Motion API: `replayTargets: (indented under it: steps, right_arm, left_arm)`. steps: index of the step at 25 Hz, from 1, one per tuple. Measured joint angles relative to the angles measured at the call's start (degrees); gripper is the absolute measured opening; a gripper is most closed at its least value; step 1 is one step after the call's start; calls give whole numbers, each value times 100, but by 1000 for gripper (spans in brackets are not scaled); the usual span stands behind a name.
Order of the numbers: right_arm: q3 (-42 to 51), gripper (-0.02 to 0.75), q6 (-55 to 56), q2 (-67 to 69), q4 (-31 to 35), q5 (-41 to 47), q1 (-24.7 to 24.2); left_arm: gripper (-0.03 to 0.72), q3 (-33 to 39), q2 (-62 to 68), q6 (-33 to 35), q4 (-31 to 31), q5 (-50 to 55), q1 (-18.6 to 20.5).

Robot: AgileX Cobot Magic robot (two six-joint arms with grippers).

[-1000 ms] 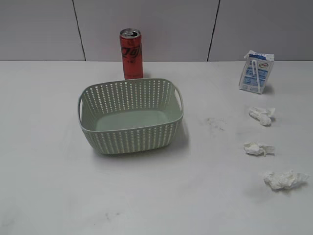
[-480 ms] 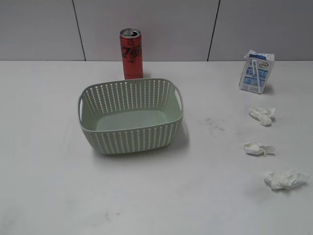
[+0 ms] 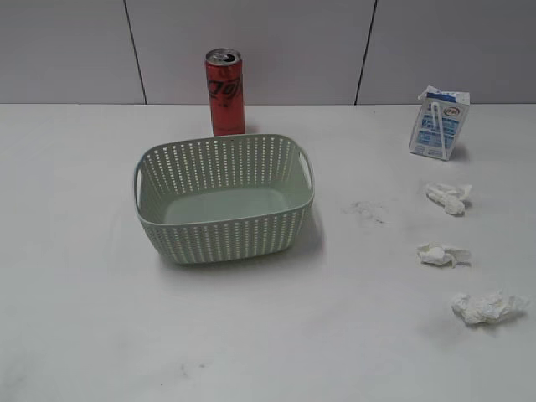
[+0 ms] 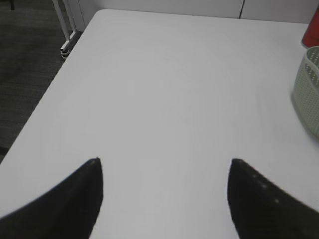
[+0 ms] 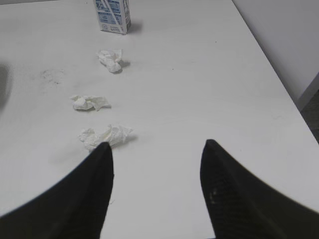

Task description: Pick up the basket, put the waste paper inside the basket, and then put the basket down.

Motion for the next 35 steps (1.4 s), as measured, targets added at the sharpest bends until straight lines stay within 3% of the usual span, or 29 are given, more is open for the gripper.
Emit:
replayTargets:
  steps: [26,29,35]
  right_arm:
    - [0,427,7,0,-5,0,0]
    - [0,427,7,0,-5,0,0]
    - [0,427,12,0,-5,0,0]
  left_arm:
    - [573,-5,0,0,625,-52,0]
    - [573,-111,107,0,440,-462,0]
    - [573,-253,1415,5,-592,-2047,0]
